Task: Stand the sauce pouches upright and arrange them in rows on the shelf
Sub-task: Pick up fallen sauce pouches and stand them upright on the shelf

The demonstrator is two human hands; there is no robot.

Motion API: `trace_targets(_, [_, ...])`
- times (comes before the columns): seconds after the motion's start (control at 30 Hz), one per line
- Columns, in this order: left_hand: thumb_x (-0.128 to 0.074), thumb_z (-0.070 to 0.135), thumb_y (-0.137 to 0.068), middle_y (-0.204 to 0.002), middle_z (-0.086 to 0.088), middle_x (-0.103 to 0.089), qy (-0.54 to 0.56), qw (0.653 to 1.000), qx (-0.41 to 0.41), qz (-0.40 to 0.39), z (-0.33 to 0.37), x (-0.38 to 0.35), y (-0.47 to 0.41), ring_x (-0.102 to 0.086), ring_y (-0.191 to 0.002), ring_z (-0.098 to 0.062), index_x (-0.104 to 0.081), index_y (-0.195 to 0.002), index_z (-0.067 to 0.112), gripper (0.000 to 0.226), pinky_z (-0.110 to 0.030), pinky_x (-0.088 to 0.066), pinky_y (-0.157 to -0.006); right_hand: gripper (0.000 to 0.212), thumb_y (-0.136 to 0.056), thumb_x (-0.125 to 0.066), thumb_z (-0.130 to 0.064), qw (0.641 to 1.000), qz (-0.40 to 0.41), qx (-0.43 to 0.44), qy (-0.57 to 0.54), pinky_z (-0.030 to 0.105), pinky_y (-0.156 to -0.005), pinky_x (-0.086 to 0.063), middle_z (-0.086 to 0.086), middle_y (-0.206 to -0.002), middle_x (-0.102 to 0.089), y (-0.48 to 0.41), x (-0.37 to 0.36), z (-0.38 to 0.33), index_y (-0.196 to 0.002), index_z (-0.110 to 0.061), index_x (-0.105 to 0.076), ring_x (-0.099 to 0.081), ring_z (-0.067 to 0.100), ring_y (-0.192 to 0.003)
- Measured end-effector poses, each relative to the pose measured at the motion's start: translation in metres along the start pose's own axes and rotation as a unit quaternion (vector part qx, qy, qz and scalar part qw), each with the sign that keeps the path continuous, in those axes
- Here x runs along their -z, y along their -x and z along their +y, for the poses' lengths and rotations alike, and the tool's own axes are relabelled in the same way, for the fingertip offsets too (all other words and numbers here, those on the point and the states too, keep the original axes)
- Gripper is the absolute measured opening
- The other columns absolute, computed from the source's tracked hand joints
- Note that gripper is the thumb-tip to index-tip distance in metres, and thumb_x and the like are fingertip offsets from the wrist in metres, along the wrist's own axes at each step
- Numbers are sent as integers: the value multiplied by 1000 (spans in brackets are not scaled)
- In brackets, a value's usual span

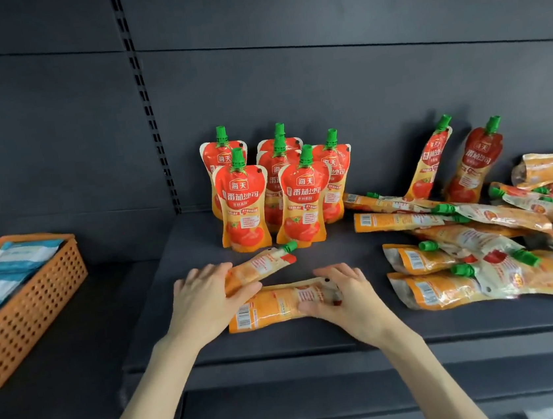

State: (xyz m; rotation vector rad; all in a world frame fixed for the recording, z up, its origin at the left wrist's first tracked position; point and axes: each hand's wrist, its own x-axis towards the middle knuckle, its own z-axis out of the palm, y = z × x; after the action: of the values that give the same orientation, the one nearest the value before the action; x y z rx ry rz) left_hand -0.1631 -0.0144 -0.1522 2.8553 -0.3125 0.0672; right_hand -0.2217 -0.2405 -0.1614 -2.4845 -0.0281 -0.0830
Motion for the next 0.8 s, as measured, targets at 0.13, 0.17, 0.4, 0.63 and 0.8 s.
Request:
trace_targets(0.13, [-37, 75, -78, -139, 0, -44, -26, 999, 33, -27, 21, -1, 23, -41, -127, -25, -37, -139, 23, 79, -45, -35, -101, 69, -72, -67, -58, 999, -32, 21, 23, 32, -99, -35, -7, -116, -42, 13, 12, 12, -128, -21, -53, -34, 15, -108])
trace_targets(0.17, [-37, 73, -79, -137, 0, -46, -25, 999, 39, -18, 27, -1, 30, -42, -125, -25, -39, -138, 24, 77, -45, -36, -100, 65, -72, -68, -57, 999, -22, 33, 10, 30, -96, -36, -7, -116, -46, 18, 14, 15, -125, -21, -56, -37, 17, -109])
trace_targets(0.4, [-36, 69, -84, -125, -2, -57, -42, 994, 65, 73, 51, -12, 71, -52, -114, -27, -49, -131, 22, 68, -39, -40, -88, 75, -64, -62, -71, 993, -21, 119, -5, 24, -95, -34, -20, -123, -43, 45, 18, 31, -124, -27, -55, -32, 6, -111])
trace_targets(0.63, [-8, 79, -74, -107, -5, -69, -22, 992, 26, 118, 55, -11, 89, -62, -98, -30, -62, -117, 17, 93, -38, -42, -80, 47, -65, -81, -41, 991, 22, 104, -84, 25, -83, -44, -22, -98, -58, 52, 23, 32, -107, -28, -64, -44, 7, -99])
trace_targets(0.8, [-39, 47, -94, -97, 0, -68, 136, 984, -9, 118, 55, 5, 87, -63, -88, -21, -57, -116, 17, 41, -33, -45, -72, 40, -57, -84, -45, 982, 96, 91, -136, 19, -70, -44, -17, -81, -60, 55, 36, 21, -85, -23, -66, -49, 9, -87])
